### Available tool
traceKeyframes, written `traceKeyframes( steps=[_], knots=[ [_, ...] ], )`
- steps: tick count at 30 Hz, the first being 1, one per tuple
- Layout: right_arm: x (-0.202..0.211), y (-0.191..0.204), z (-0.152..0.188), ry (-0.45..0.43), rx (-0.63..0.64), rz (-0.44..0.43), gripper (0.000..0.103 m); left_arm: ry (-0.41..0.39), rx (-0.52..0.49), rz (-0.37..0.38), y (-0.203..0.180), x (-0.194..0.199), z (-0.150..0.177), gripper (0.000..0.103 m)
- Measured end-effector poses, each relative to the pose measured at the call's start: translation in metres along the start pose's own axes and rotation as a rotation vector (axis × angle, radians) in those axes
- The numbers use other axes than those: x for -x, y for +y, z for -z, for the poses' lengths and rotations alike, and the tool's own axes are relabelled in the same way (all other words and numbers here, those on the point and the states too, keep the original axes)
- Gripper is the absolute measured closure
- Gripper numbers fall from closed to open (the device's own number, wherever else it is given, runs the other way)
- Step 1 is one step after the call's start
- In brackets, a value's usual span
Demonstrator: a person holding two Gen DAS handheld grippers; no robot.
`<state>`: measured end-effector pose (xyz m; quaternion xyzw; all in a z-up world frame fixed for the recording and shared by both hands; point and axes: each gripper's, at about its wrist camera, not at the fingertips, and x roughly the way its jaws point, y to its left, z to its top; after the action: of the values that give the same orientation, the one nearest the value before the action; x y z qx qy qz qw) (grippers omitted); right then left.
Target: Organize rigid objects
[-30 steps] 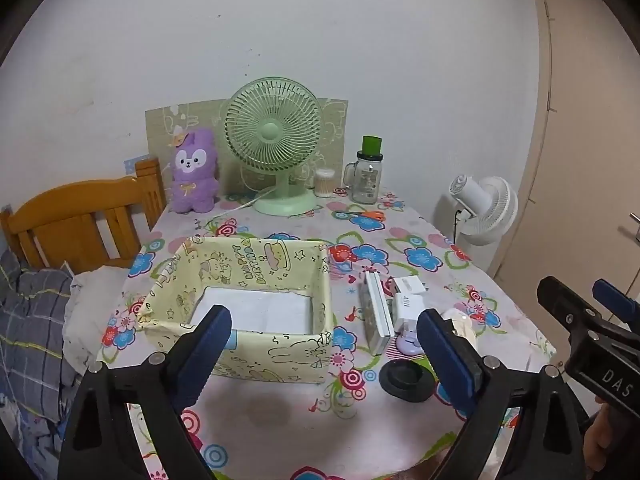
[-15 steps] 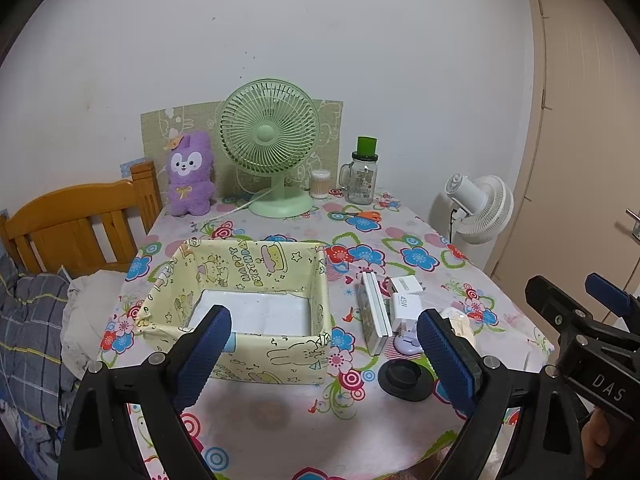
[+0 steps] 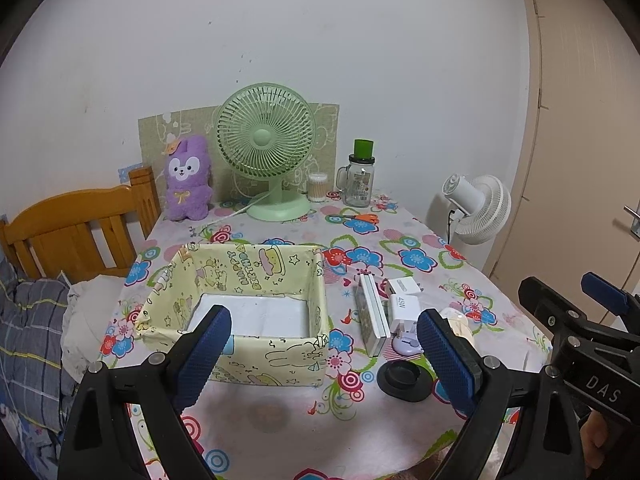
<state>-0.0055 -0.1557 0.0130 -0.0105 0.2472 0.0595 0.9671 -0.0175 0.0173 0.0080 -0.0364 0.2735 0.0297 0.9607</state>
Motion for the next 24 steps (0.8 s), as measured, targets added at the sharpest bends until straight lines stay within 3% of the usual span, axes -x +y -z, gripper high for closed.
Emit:
traceKeyframes(
  steps=[24],
  knots=[
    [0.0027, -0.0031, 0.0035, -0.008, -0.011, 0.004, 0.004, -0.014, -0.009, -0.006, -0.0029, 0.0028, 0.0033, 0.008]
  ],
)
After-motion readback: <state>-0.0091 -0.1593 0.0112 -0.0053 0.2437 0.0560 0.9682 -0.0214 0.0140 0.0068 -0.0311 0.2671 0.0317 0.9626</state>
